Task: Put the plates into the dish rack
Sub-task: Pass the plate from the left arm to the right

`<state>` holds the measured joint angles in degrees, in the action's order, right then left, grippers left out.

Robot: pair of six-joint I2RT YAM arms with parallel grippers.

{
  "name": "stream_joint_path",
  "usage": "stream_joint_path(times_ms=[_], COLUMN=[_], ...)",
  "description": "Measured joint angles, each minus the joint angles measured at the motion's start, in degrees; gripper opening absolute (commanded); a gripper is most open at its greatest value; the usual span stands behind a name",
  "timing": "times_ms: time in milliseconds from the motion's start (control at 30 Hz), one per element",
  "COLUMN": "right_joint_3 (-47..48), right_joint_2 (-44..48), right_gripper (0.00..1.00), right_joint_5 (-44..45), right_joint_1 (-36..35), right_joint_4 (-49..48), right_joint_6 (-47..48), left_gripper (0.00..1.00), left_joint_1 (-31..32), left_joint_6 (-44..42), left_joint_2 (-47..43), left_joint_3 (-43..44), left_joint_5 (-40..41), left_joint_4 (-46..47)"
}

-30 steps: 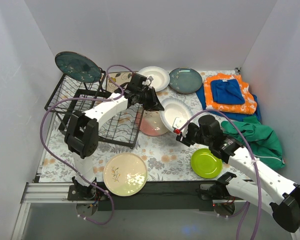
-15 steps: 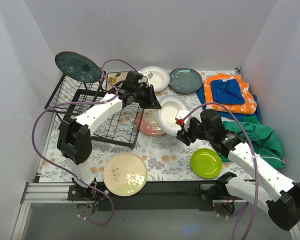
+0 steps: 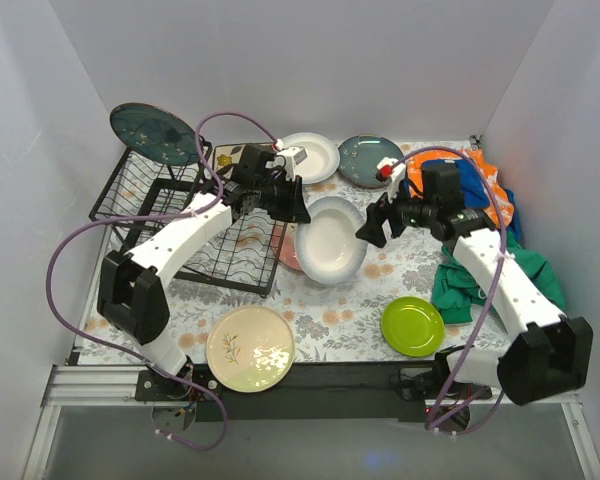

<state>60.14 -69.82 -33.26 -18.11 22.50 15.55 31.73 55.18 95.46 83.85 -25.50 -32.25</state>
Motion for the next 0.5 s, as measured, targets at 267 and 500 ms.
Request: stream_joint_path(times_ms=[267,500], right_joint_3=[12.1,16.2], right_joint_2=[-14.3,-16.5], right_gripper=[0.91,0.90], right_joint_5=[-7.3,-8.4], right_joint_1=[1.6,1.6], right_joint_4=[10.1,14.1], right_joint_6=[10.3,16.6], left_gripper=[0.00,0.00], left_joint_1=[0.0,-0.1], left_joint_6=[-9.3,-12.8], left_joint_2=[-4.3,-4.5], left_joint_3=[0.0,-1.0], left_joint_5=[-3.8,-6.1], left_joint_4=[-0.1,-0.7])
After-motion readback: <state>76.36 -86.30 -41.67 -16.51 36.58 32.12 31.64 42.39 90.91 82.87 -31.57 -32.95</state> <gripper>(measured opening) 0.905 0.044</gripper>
